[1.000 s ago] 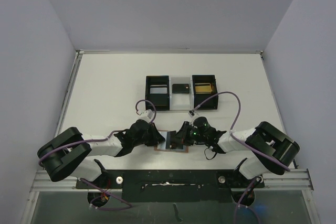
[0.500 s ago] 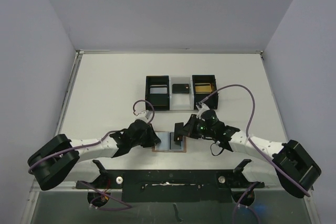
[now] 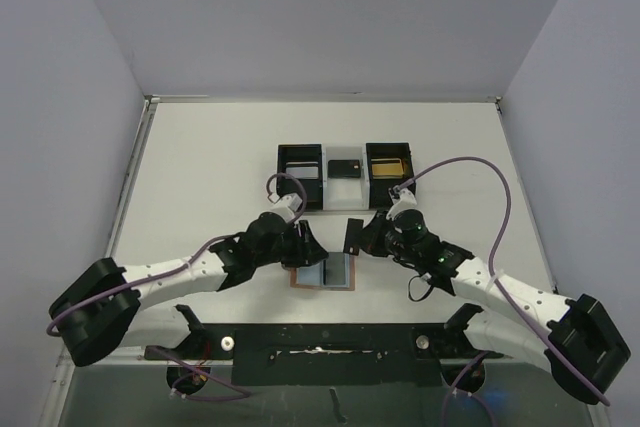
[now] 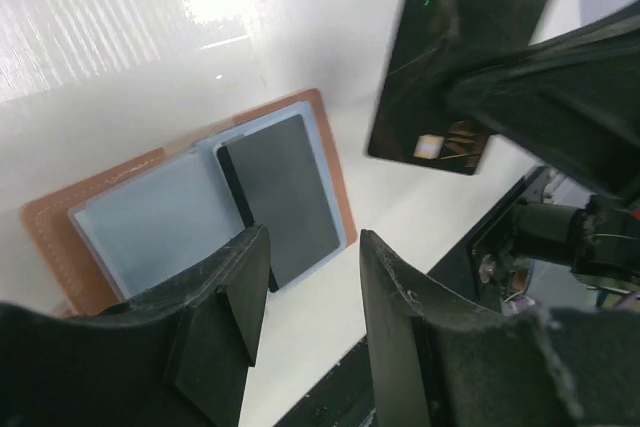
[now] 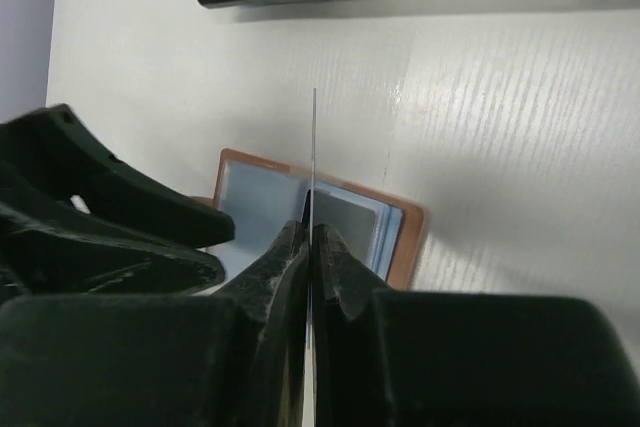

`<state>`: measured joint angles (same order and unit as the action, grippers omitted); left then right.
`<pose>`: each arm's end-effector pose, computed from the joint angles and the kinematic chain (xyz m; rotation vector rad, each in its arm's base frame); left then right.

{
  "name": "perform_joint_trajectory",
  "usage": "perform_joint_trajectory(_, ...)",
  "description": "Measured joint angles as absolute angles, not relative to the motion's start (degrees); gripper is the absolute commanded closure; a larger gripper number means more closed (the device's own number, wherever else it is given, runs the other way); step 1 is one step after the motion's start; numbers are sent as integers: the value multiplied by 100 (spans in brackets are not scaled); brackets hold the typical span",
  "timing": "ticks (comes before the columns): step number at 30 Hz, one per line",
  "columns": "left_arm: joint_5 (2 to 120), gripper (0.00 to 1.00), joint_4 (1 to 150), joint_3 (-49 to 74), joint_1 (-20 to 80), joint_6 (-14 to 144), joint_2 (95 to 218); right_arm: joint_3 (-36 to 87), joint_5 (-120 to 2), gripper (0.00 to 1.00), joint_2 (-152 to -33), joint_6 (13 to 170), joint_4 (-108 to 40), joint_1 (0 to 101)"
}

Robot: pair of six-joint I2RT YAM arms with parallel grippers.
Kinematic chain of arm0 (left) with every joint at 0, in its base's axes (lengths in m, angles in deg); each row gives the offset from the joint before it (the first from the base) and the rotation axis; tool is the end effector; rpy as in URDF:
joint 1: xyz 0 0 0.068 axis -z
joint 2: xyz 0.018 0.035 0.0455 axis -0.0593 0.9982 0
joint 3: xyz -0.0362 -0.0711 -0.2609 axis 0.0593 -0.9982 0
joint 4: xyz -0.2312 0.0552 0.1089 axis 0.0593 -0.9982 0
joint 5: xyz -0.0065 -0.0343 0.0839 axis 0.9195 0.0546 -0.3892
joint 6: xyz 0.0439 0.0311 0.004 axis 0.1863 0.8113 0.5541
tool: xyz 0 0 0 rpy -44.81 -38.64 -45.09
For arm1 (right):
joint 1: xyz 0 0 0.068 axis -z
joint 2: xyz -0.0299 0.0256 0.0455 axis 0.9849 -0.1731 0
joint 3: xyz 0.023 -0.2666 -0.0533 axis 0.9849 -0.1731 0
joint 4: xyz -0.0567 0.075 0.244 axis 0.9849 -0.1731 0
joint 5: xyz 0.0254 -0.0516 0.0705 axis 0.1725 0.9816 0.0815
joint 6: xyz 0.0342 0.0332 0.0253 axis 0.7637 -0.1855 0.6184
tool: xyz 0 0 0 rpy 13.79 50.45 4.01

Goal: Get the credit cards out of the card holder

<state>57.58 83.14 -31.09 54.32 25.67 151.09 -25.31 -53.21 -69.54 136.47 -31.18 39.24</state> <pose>0.1524 -0.1923 0.1860 0.0541 2.3437 -1.0677 0.1592 0.1386 0.1956 0.1985 2.2714 0.9462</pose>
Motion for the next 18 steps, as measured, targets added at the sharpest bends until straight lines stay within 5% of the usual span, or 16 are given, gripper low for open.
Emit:
perform_joint_trajectory(3, 5867, 70, 8486, -3109, 5432, 2585, 15668, -2533, -5094, 100, -6733, 13520, -3157, 3924)
perform_joint_trajectory(18, 5561, 66, 7603, -3234, 5486, 2642, 15345, -2542, -3643, 100, -5953, 11774, -2685, 3924)
